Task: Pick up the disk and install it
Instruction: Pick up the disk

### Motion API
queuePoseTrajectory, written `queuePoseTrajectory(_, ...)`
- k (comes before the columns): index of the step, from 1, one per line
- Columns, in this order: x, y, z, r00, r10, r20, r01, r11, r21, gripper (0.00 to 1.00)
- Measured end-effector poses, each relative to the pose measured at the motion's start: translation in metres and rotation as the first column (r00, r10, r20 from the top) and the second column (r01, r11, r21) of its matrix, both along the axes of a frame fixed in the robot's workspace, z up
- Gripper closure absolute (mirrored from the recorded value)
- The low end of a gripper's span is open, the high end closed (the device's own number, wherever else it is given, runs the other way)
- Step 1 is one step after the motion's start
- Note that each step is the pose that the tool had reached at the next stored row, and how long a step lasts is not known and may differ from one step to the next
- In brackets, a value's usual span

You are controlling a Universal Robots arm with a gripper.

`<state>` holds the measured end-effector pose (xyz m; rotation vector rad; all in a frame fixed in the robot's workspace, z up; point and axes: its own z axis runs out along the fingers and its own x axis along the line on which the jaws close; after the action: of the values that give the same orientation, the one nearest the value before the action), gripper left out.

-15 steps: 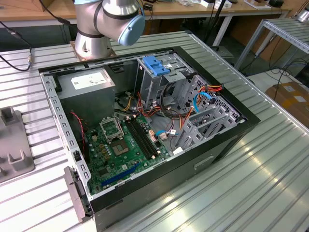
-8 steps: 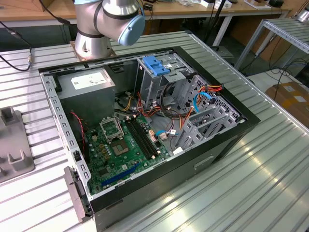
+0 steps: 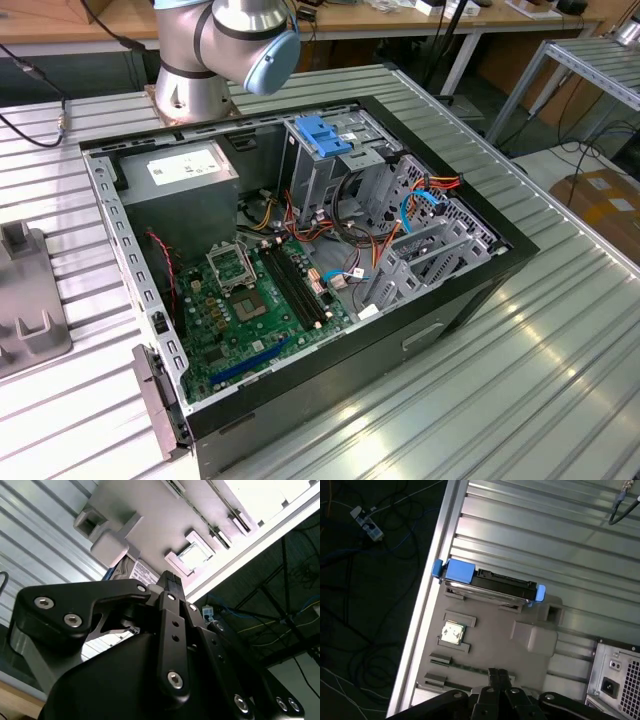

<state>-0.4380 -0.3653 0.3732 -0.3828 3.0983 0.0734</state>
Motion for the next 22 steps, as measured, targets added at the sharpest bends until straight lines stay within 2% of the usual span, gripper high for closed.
queuePoseTrajectory(9, 0.0, 0.0, 0.0, 0.998, 0.063, 0.0, -0.063, 0.998, 0.0, 0.9)
queuePoseTrajectory(14, 0.0, 0.0, 0.0001, 0.995, 0.1, -0.0001, -0.1, 0.995, 0.0, 0.9)
queuePoseTrajectory(22, 0.0, 0.0, 0.0, 0.9871, 0.16, -0.0001, -0.16, 0.9871, 0.0, 0.9)
